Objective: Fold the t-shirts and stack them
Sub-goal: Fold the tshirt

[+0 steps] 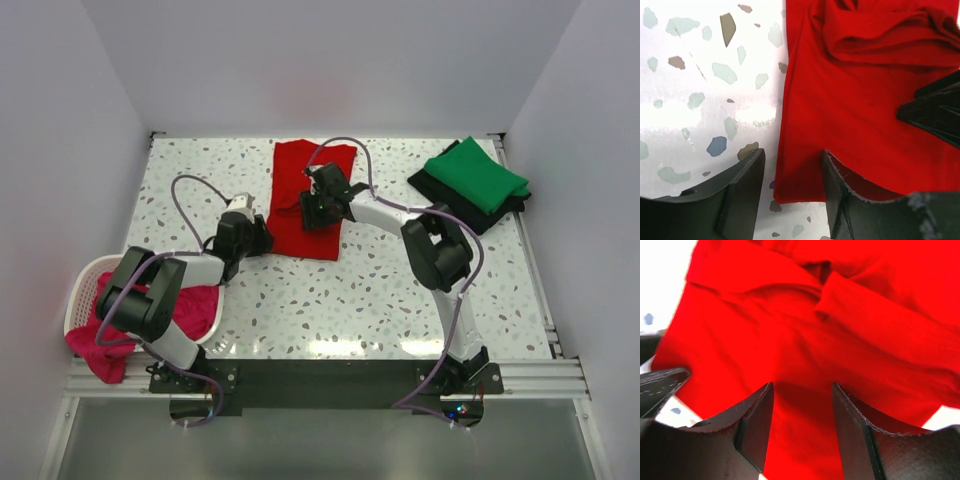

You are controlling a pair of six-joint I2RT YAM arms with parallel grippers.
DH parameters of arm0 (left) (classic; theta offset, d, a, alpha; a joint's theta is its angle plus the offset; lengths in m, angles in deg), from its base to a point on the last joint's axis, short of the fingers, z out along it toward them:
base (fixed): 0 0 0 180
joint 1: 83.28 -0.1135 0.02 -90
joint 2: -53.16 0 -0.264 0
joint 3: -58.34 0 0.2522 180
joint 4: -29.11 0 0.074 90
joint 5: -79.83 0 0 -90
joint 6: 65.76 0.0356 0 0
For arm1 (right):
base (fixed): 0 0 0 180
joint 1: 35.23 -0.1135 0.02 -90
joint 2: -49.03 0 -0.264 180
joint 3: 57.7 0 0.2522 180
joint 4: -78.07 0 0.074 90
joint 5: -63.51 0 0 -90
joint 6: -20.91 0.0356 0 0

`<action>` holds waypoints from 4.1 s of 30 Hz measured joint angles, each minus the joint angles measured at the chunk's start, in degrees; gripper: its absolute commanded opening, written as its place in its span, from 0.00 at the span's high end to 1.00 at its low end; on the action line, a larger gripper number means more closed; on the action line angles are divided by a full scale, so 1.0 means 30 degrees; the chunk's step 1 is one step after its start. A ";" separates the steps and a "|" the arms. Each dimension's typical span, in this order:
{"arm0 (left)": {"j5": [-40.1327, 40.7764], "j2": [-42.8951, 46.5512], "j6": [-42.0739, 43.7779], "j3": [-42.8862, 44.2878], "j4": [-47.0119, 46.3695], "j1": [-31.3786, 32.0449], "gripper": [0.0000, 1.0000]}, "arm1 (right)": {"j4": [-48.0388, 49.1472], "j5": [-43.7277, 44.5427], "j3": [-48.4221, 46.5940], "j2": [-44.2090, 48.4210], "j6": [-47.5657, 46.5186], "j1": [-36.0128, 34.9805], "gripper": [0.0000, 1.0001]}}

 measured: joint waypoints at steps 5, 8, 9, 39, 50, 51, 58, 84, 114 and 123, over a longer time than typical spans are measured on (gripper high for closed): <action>-0.0029 -0.0488 -0.0015 0.0015 -0.0182 0.0080 0.61 | -0.0554 0.0117 -0.1224 -0.1020 0.0007 0.0000 0.47; 0.0044 -0.0707 -0.0022 0.0044 -0.0321 0.0095 0.75 | -0.0583 0.0583 -0.2441 -0.1647 0.0000 0.0000 0.47; 0.0058 -0.0787 -0.0015 0.0044 -0.0379 0.0095 0.78 | -0.0597 0.0714 -0.2769 -0.1785 -0.0007 0.0000 0.47; 0.0612 0.2637 -0.0160 -0.2164 0.1202 0.1472 0.54 | 0.0291 0.4932 0.4816 0.8102 -0.0240 0.0197 0.42; -0.0066 0.3096 -0.0503 -0.2754 0.0940 0.1472 0.54 | 0.0925 0.3585 1.0520 0.9231 0.1115 0.0197 0.48; -0.0124 0.3031 -0.0583 -0.2754 0.0874 0.1472 0.55 | 0.1122 0.3453 1.0520 0.9202 0.1195 0.0197 0.48; -0.0291 0.2514 -0.0648 -0.2754 0.0219 0.1472 0.56 | 0.2033 0.2426 1.0520 0.8174 0.1625 0.0197 0.48; -0.0386 0.1042 -0.0794 -0.2412 -0.1209 0.1472 1.00 | 0.1945 0.1530 1.0265 0.6411 0.1851 0.0321 0.92; 0.0073 0.3971 -0.0794 -0.3563 0.0969 0.1843 0.55 | 0.1647 0.0503 1.0928 0.7854 0.1428 0.1362 0.57; 0.0109 0.2914 -0.0787 -0.3548 -0.0408 0.1843 0.63 | 0.2208 -0.0678 1.1096 0.7133 0.1472 0.1683 0.60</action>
